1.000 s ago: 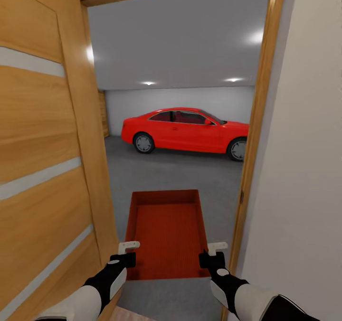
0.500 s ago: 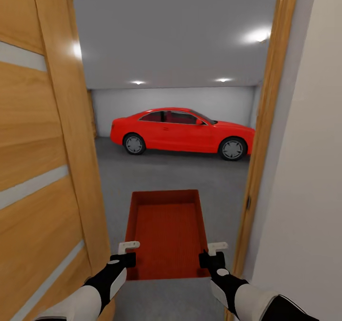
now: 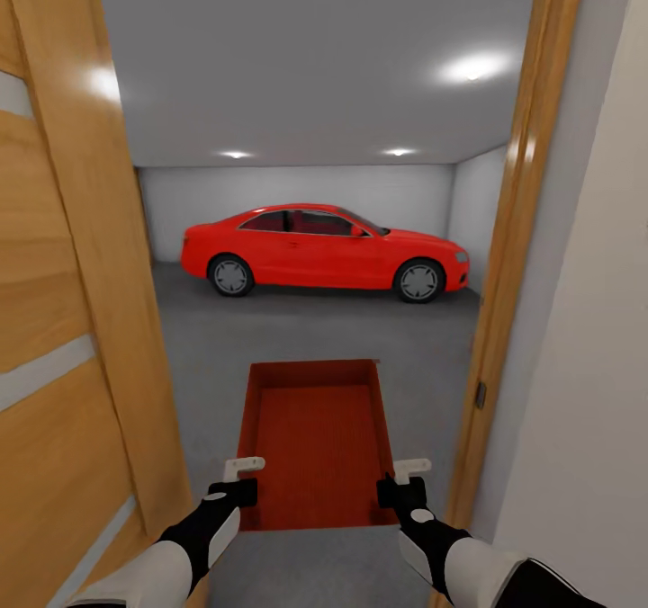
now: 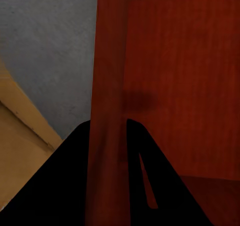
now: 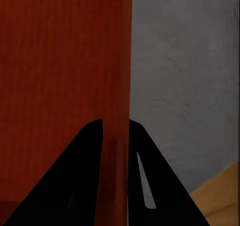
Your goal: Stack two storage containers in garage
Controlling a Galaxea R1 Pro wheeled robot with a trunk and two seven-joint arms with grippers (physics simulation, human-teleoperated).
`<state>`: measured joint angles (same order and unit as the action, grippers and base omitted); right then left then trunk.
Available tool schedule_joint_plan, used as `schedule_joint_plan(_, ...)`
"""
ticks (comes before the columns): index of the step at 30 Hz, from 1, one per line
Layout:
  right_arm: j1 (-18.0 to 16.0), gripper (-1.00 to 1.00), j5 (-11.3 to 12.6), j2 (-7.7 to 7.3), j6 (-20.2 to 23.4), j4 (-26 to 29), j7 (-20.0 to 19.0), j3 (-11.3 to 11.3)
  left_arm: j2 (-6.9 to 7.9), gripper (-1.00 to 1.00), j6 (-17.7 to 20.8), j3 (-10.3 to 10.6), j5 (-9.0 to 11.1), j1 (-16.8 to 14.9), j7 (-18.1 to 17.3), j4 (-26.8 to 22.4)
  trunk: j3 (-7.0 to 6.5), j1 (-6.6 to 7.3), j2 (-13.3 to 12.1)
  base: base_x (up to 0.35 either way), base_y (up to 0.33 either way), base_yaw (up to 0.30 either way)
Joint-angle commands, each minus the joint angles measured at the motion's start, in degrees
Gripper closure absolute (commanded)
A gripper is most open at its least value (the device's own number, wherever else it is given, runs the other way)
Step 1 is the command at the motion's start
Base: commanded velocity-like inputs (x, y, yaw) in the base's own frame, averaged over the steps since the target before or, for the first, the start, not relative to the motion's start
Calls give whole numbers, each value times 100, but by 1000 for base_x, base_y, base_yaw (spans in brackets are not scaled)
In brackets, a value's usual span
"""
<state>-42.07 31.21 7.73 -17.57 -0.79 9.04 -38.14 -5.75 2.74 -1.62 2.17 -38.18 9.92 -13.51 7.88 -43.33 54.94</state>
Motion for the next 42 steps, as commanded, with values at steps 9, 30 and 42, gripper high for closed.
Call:
schedule_joint_plan(9, -2, 100, 17, -35, -1, -9, 10, 526, 205, 100, -19, -207, 91, -5, 28, -47, 9, -3, 6, 181, 162, -178)
schedule_joint_plan(30, -3, 100, 17, -35, -1, -9, 10, 526, 205, 100, -19, -207, 91, -5, 28, -79, 9, -3, 6, 84, 4, -1)
schedule_joint_plan(42, -2, 100, 17, -35, -1, -8, 10, 526, 205, 100, -39, -207, 91, -5, 28, -86, 9, -3, 6, 316, 0, 0)
